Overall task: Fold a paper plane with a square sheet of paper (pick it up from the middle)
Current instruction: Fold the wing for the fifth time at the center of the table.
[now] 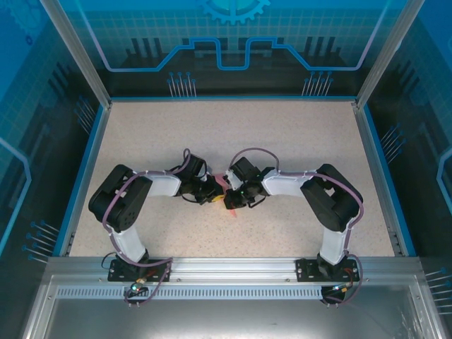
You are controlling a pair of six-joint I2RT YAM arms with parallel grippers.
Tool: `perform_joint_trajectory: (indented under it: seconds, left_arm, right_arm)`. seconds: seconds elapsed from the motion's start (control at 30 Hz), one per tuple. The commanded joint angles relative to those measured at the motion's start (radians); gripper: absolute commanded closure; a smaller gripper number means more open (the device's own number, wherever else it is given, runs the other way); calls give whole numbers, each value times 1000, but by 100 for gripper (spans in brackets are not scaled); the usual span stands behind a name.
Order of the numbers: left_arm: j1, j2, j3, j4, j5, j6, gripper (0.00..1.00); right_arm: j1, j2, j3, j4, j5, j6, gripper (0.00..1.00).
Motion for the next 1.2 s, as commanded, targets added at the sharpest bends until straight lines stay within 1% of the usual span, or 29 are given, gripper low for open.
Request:
perform_joint_trajectory:
  seconds: [0.0,0.43,0.8,0.93,1.07,1.17]
  left_arm:
    - [0,46,-4,-91,-104,25,89]
    - [0,50,-1,-115,-124,31,90]
    - [0,44,-2,-122,-131,32,90]
    - [-1,45,1,-116,-125,32,90]
    - [-1,45,1,-115,-119,33,90]
    - [0,43,3,-112,-116,33,90]
  right_arm:
    - [-8,13,-57,-81,-28,-26,100]
    - [-7,-67,-120,-86,-70,-36,100]
    - [-5,-131,-237,-137,-83,-59,100]
    - [-5,-183,-228,-144,-70,-63,100]
    - [-5,-259,-201,-111,-51,-60,99]
    - [-3,-251,-163,-66,-45,-48,99]
